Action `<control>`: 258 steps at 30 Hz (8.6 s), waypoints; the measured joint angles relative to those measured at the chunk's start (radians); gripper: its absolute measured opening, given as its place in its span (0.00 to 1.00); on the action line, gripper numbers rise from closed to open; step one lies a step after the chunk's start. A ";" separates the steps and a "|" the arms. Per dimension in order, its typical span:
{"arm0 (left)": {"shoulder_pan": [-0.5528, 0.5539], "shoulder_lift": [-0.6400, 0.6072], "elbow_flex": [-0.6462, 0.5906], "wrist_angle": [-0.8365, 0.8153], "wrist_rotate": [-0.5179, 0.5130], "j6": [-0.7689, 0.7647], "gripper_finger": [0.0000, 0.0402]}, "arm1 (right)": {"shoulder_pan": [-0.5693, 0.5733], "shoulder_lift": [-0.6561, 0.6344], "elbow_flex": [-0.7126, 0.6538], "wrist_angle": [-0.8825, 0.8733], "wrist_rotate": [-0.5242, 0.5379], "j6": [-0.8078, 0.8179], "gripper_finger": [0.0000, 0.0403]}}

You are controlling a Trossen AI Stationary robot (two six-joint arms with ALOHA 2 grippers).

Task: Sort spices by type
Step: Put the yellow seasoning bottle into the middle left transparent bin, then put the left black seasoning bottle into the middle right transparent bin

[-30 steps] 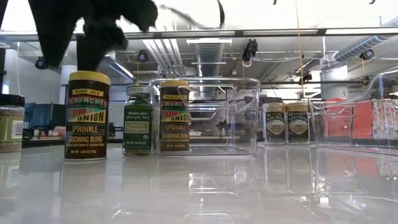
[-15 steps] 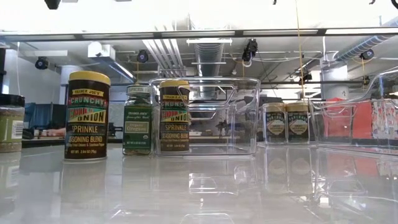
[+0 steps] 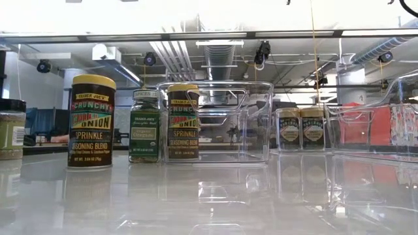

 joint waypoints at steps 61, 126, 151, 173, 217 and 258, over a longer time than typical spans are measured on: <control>0.018 -0.289 -0.274 0.125 -0.290 -0.073 0.81 | -0.179 0.362 0.277 -0.246 -0.178 -0.031 0.55; 0.022 -0.278 -0.296 0.338 -0.341 -0.035 0.81 | -0.180 -0.248 -0.544 -0.086 -0.081 -0.070 0.56; 0.022 -0.278 -0.296 0.337 -0.340 0.004 0.81 | -0.186 -0.219 -0.565 -0.082 -0.085 -0.056 0.61; 0.022 -0.274 -0.296 0.342 -0.243 0.034 0.81 | -0.179 -0.293 -0.358 -0.230 -0.116 -0.129 0.83; 0.731 -0.084 -0.599 0.067 0.370 0.212 0.81 | -0.162 -0.313 -0.132 -0.308 0.029 0.032 0.85; 0.938 0.405 -0.745 0.027 0.551 0.475 0.67 | -0.051 -0.429 -0.132 -0.598 0.025 0.036 0.80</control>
